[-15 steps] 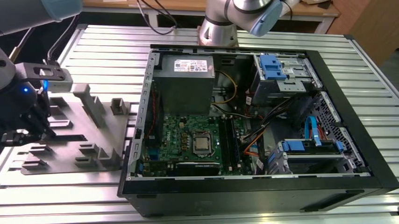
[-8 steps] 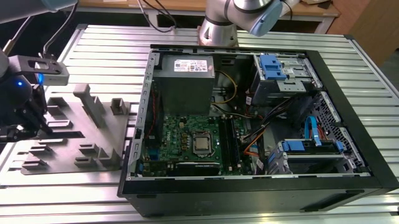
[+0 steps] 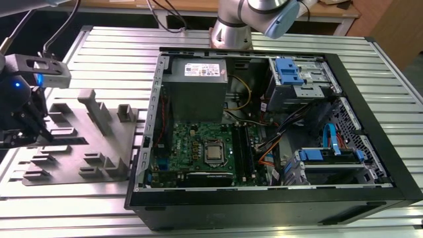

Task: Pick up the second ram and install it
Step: 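Pick up the second ram and move it above second insertion slot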

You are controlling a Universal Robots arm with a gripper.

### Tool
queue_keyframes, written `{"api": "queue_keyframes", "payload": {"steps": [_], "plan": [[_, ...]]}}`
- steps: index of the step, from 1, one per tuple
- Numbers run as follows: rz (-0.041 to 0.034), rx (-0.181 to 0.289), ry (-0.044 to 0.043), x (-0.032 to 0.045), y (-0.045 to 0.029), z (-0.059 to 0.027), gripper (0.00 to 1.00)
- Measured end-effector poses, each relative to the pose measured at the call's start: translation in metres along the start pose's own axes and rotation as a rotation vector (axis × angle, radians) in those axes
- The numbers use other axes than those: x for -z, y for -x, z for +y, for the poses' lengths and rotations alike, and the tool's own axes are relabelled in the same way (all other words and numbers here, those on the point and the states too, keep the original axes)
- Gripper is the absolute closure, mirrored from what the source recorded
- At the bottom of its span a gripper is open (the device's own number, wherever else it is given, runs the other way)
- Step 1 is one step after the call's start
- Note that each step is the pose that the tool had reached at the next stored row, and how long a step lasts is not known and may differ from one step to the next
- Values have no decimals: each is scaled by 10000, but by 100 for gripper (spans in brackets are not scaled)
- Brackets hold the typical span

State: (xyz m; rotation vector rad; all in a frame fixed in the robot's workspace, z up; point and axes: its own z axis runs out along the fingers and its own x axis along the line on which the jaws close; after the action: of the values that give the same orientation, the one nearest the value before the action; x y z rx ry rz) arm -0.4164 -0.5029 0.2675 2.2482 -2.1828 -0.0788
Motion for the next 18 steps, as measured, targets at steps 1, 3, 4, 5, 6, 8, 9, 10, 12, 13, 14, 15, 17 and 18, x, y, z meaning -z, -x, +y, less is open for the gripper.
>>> {"api": "queue_keyframes", "payload": {"steps": [1,3,4,5,6,8,9,10,12,13,14,15,17,18], "plan": [[1,0,1,9,0,0,91],[0,0,0,29,1,1,91],[0,-1,1,43,1,2,91],[0,0,1,59,2,2,91],[0,0,0,76,3,3,91],[0,0,0,110,3,3,91],[0,0,0,129,4,3,91],[0,-1,0,146,5,4,91],[0,0,0,189,6,5,91],[1,-1,0,208,6,6,91],[0,0,0,227,7,6,91],[0,0,-1,248,8,7,91],[0,-1,0,290,9,8,91],[0,-1,0,310,10,9,91]]}}
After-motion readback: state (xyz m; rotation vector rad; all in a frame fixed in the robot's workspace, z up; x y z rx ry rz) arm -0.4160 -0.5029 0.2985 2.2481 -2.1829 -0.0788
